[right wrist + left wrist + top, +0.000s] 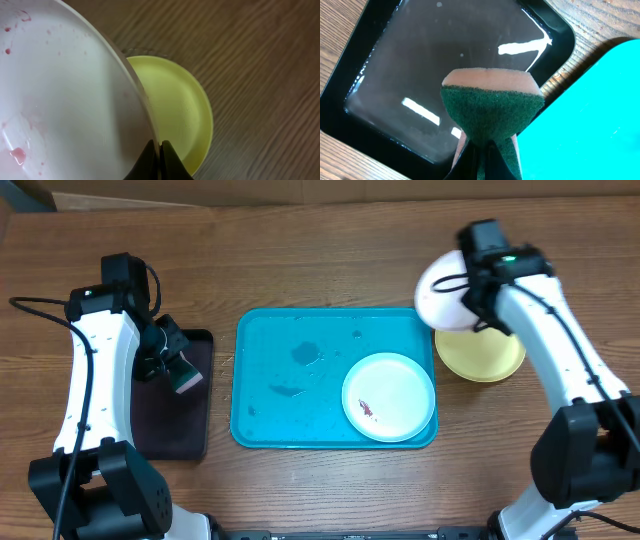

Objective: Clean dirty plates on tray and stack at the side
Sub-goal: 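Release the white plate onto the yellow plate and raise right gripper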

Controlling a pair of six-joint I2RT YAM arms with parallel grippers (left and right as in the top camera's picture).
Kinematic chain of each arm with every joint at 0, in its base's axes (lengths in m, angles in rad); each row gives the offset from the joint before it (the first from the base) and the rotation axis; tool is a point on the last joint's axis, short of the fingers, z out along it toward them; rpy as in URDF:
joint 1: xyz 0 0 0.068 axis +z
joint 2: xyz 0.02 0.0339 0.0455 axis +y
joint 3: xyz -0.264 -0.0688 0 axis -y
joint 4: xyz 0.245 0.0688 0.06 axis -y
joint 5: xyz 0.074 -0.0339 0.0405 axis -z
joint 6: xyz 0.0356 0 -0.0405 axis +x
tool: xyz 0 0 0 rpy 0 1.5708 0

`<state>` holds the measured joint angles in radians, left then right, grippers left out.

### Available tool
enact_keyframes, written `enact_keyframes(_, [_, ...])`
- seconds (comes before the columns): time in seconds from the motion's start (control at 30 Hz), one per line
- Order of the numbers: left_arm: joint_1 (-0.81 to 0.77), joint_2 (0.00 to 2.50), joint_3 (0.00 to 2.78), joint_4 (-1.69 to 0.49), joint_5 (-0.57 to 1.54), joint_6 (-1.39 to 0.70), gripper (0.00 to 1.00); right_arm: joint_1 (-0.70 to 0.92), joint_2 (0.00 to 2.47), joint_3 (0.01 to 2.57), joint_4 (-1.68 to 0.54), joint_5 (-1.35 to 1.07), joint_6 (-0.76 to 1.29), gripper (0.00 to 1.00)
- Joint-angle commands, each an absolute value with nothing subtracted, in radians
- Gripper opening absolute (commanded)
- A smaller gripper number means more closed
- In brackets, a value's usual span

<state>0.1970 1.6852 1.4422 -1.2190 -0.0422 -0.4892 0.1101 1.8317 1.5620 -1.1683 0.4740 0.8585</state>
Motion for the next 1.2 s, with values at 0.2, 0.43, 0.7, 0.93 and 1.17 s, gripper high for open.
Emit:
enact_keyframes(0.2, [0.196, 1.680, 1.435, -1.217, -0.028, -0.471, 0.04, 0.068, 1.796, 1.410, -1.075, 0.443, 0.902, 0.04])
enact_keyframes(0.43, [0.196, 1.680, 1.435, -1.217, -0.028, -0.471, 0.04, 0.065, 1.796, 1.343, -1.055, 0.443, 0.907, 0.04])
enact_keyframes(0.7, [0.196, 1.680, 1.435, -1.218, -0.028, -0.471, 0.04, 0.062, 1.794, 1.343, -1.084, 0.443, 0.934, 0.04])
enact_keyframes(0.93, [0.196, 1.680, 1.435, -1.217, -0.028, -0.471, 0.04, 0.046, 1.746, 1.343, -1.089, 0.443, 0.947, 0.04])
enact_keyframes(1.17, [0.196, 1.680, 1.435, -1.218, -0.028, -0.471, 0.04, -0.014, 1.726, 1.341, -1.075, 0.360, 0.947, 0.04])
